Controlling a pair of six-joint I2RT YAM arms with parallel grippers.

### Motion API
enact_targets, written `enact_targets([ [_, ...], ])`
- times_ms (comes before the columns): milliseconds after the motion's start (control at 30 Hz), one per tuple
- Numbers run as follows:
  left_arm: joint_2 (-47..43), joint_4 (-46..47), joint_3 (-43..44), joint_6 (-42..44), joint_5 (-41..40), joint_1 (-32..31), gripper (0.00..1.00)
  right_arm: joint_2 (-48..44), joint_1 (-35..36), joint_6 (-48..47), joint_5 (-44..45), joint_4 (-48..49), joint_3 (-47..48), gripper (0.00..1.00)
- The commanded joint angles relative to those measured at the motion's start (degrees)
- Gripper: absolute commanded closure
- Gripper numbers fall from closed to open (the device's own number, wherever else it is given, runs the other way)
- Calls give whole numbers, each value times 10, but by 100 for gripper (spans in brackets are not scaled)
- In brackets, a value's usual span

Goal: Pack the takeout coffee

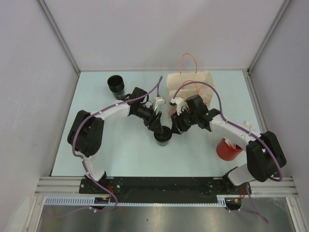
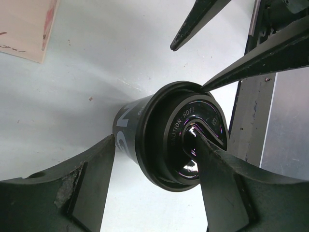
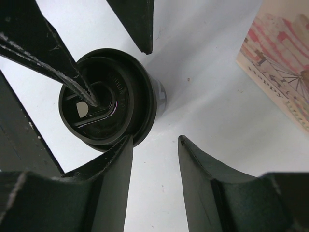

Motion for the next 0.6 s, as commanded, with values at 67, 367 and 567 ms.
enact_targets([
  [67, 1, 12, -20, 26, -84, -3, 30, 10, 16, -3, 39, 20, 3, 55],
  [367, -10, 7, -24, 33, -94, -3, 31, 18, 42, -42, 75, -28, 1, 57],
  [567, -14, 1, -23, 38, -99, -3, 32, 14, 71, -78, 112, -58, -19, 58],
])
